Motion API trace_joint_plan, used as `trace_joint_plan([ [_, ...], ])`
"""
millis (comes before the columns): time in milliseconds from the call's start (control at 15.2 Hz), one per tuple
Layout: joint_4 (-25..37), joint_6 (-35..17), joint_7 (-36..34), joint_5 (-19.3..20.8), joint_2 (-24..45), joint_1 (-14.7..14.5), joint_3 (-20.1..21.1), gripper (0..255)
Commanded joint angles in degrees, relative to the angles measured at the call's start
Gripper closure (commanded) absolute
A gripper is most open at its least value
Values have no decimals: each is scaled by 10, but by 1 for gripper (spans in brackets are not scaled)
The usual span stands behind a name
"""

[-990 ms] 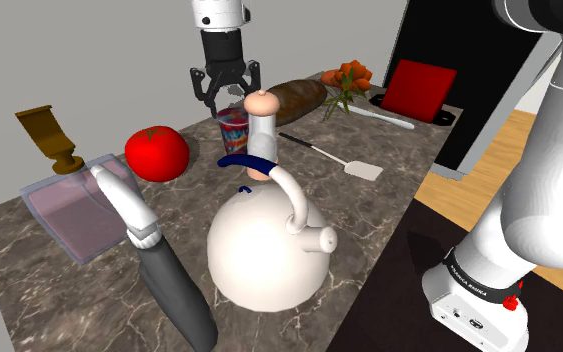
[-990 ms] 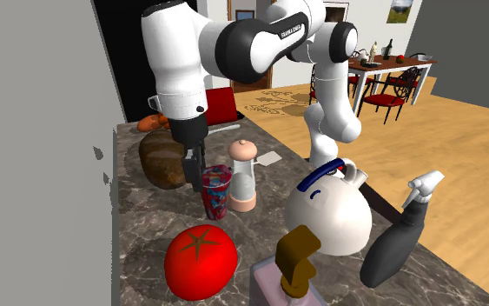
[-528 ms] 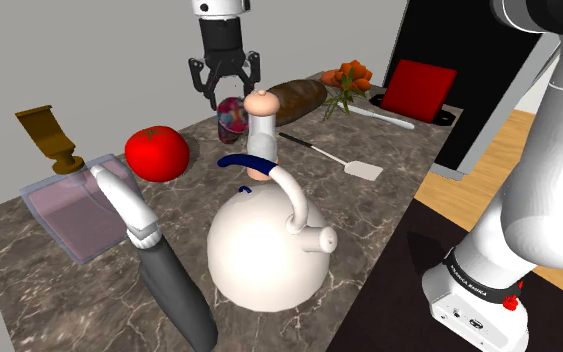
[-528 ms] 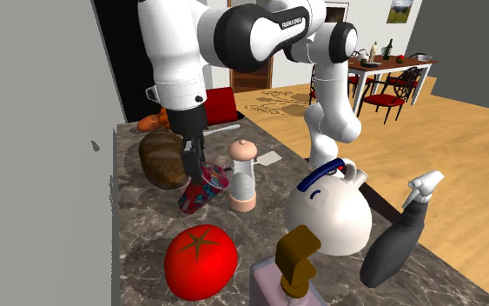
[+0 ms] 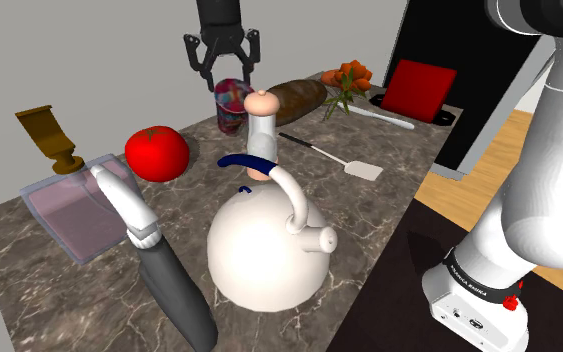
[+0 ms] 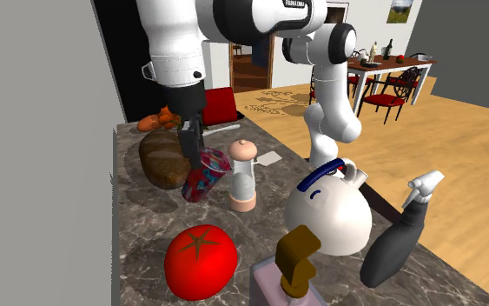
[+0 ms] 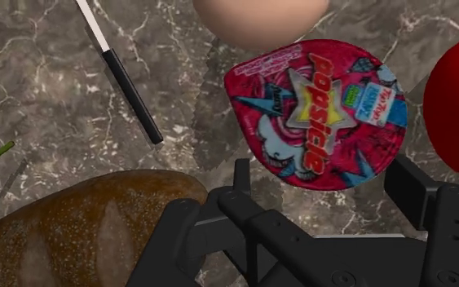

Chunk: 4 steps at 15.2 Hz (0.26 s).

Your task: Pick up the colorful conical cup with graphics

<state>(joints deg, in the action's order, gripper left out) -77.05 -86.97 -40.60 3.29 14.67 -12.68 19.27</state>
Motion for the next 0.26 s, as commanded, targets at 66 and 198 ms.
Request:
trace_joint_plan([
  [66,40,30,-1,4,11,-3,0,255],
  [198,42,31,-1,4,11,-4,0,255],
])
